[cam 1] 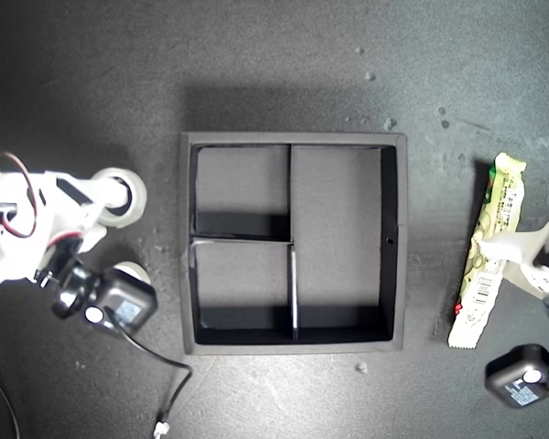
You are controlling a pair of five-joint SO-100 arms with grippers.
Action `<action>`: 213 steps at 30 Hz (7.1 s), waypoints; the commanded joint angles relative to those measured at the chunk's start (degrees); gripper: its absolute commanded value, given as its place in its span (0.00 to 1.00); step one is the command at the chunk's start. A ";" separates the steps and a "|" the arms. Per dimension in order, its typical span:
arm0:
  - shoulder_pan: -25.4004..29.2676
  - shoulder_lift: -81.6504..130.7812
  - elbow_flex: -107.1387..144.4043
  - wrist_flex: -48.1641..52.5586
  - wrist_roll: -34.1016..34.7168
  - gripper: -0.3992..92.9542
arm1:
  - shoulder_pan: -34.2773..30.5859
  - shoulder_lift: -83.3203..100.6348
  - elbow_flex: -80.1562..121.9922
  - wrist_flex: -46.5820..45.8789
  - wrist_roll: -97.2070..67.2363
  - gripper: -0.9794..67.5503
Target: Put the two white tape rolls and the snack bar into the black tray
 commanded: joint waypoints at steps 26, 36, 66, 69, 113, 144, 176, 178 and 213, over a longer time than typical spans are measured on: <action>-1.76 -4.04 -3.96 -0.53 -1.32 0.01 | -0.18 -2.11 23.73 -24.35 -17.05 0.38; -0.70 3.34 -3.08 2.37 -1.93 0.00 | 0.97 -11.69 16.44 -23.55 -16.08 0.04; 0.62 6.24 -20.57 19.34 1.05 0.00 | 9.40 -11.78 -24.79 3.43 0.44 0.01; 0.70 5.36 -21.80 19.69 1.58 0.00 | 8.70 -11.78 -26.19 2.55 -7.82 0.01; -3.25 -67.15 -121.20 57.57 9.05 0.00 | -0.88 -52.21 -71.19 5.63 -36.12 0.01; 16.87 -3.87 -56.78 47.99 -15.38 0.15 | 8.26 -41.40 -100.46 30.23 -19.60 0.22; 23.82 -3.96 -12.04 1.67 -28.04 0.15 | 17.40 -17.75 -67.50 30.15 6.15 0.08; 23.38 -5.63 -12.04 0.88 -28.21 0.15 | 17.05 -17.75 -67.32 30.15 6.15 0.08; 15.82 -35.33 -86.04 42.54 -7.73 0.00 | 16.35 50.89 16.52 1.76 23.47 0.01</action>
